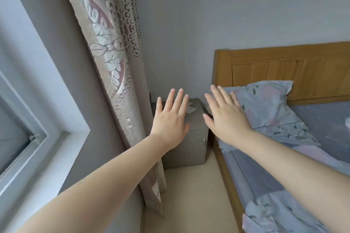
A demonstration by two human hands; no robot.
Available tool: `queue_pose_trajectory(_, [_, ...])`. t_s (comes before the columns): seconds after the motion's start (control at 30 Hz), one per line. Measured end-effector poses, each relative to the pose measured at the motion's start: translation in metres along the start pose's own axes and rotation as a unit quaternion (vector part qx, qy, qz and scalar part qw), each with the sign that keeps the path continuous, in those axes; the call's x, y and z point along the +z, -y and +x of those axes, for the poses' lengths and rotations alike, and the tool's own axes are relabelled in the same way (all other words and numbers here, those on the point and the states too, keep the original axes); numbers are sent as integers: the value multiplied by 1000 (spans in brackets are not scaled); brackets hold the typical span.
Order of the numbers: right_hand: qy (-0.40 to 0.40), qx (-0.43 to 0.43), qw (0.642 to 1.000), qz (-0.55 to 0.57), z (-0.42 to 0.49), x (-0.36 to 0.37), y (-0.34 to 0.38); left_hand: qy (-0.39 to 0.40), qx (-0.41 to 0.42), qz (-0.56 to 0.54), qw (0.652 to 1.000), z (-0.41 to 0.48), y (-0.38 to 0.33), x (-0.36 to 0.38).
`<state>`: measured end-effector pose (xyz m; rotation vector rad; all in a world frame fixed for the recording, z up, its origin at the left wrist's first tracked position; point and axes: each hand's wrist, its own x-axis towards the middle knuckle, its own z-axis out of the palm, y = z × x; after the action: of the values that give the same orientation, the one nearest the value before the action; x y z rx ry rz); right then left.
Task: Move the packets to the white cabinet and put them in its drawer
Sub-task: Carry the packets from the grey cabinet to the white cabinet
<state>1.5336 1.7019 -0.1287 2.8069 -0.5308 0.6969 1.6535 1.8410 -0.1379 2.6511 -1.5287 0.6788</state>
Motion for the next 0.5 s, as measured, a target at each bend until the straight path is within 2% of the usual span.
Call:
queue_pose_trajectory(0.27, [83, 33, 996, -5, 140, 139, -79, 54, -2, -10, 999, 180, 43, 132])
queue_pose_trajectory(0.43, [107, 2, 994, 17, 247, 265, -126, 93, -55, -47, 993, 290, 62, 244])
queue_pose_trajectory(0.5, [140, -19, 990, 28, 297, 320, -146, 116, -73, -45, 990, 337, 74, 291])
